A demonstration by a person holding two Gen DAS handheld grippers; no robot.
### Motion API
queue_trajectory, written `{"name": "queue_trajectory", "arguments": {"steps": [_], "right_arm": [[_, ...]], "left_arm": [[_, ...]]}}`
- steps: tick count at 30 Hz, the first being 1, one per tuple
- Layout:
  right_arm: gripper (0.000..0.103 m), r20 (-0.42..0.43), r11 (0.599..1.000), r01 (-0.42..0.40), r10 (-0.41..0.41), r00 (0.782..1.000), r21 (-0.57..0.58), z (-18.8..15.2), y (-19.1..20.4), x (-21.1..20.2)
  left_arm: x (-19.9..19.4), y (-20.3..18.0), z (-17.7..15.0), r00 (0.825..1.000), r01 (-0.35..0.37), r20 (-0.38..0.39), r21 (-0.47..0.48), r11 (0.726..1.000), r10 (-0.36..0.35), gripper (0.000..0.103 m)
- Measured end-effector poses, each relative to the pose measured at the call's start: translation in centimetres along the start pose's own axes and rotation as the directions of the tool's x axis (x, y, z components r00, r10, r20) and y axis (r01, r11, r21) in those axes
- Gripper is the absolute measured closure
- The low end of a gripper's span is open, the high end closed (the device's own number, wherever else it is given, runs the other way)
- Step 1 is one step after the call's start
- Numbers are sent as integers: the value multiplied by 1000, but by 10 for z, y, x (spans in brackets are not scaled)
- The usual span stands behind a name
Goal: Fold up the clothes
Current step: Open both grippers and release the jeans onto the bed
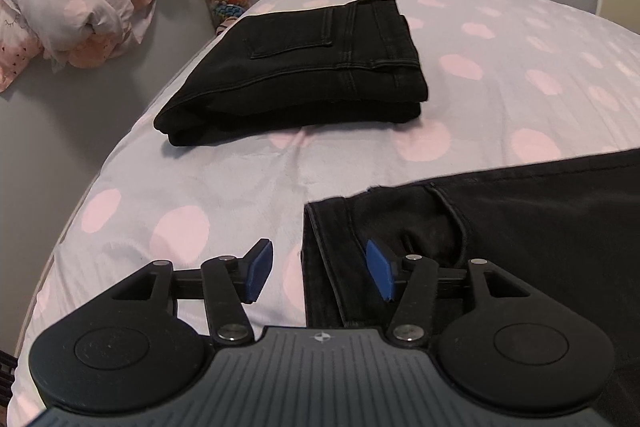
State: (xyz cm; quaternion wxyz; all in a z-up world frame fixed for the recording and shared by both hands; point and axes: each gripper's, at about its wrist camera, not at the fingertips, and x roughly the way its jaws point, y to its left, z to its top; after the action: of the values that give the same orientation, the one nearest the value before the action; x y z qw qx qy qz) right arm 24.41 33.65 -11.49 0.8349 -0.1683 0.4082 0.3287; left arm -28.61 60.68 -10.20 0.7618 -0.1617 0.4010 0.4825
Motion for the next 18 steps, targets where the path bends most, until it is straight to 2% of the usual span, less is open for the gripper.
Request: {"name": "queue_trajectory", "arguments": {"steps": [3,4,6,11,18], "right_arm": [[57,-82,998,-55,51,995,-39,-13,18,20],[54,-93,997,-42,35,995,-65,-16,26,28],[52,-57,998,-18,15,998,-63,-14,34,39],[47,7,999,16,-16,1000,-49,5,47,64],[45,68,998,54,-55,996,10,36,56,89]], "left_arm": [[2,1,-7,1000,-4,-12,-4,1000,4,42],[3,1,-9,1000,-7,-14,-5,1000,7,42],[5,1,-12,1000,-20,-5,-8,1000,20,42],[9,-1,-20,994,-66,79,-42,997,69,42],[18,-11,-20,988,-98,111,-56,994,104,42]]}}
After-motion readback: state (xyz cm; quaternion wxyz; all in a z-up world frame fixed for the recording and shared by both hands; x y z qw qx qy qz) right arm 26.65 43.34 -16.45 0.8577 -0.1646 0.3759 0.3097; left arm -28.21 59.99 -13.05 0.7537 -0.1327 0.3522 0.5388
